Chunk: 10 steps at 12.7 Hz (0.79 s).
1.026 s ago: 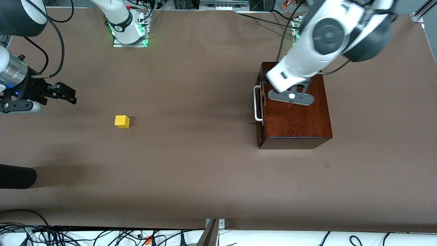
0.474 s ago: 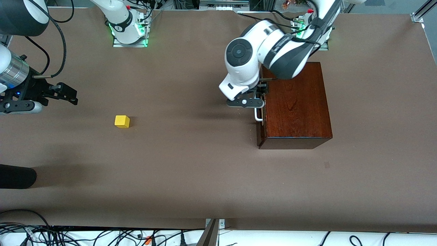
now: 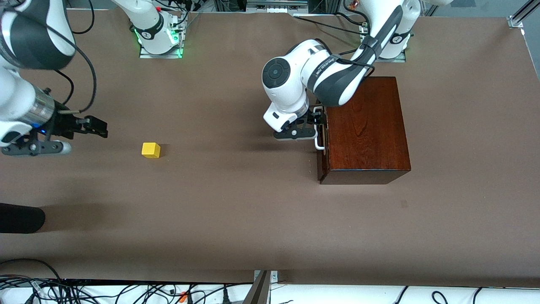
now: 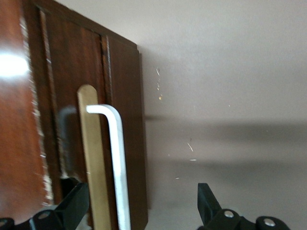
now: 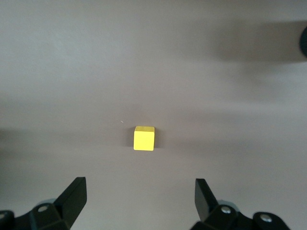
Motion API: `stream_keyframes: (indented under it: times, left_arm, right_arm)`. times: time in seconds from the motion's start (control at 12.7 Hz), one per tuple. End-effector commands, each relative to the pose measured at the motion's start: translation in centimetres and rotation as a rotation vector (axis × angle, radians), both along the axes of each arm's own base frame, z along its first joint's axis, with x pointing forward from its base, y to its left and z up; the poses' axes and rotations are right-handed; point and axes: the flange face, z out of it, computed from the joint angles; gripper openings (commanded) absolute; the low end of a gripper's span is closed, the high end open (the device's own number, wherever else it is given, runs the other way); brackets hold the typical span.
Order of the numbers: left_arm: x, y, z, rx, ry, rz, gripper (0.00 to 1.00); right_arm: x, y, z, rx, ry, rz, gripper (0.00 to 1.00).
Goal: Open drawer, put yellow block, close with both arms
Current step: 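Grasp the yellow cube with the right gripper while the left gripper holds handle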
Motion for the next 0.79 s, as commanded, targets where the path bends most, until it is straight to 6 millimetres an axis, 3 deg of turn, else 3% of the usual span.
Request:
stream_keyframes:
  times: [0.0, 0.39, 0.71]
  left_arm:
    - [0.2, -1.2, -1.5, 0.018, -0.04, 0.027, 1.0]
    - [0.9, -0.7, -4.1, 0.095, -0.107, 0.03, 1.0]
    - [0.8, -0.4, -6.3, 0.112, -0.104, 0.017, 1.0]
  right_arm:
    - [1.4, 0.6, -3.0, 0.003, 0.03, 0.049, 1.0]
    - [0.8, 1.3, -12.7, 0.013, 0.036, 0.039, 1.0]
    - [-2.0, 1.2, -20.4, 0.037, 0.051, -0.032, 1.0]
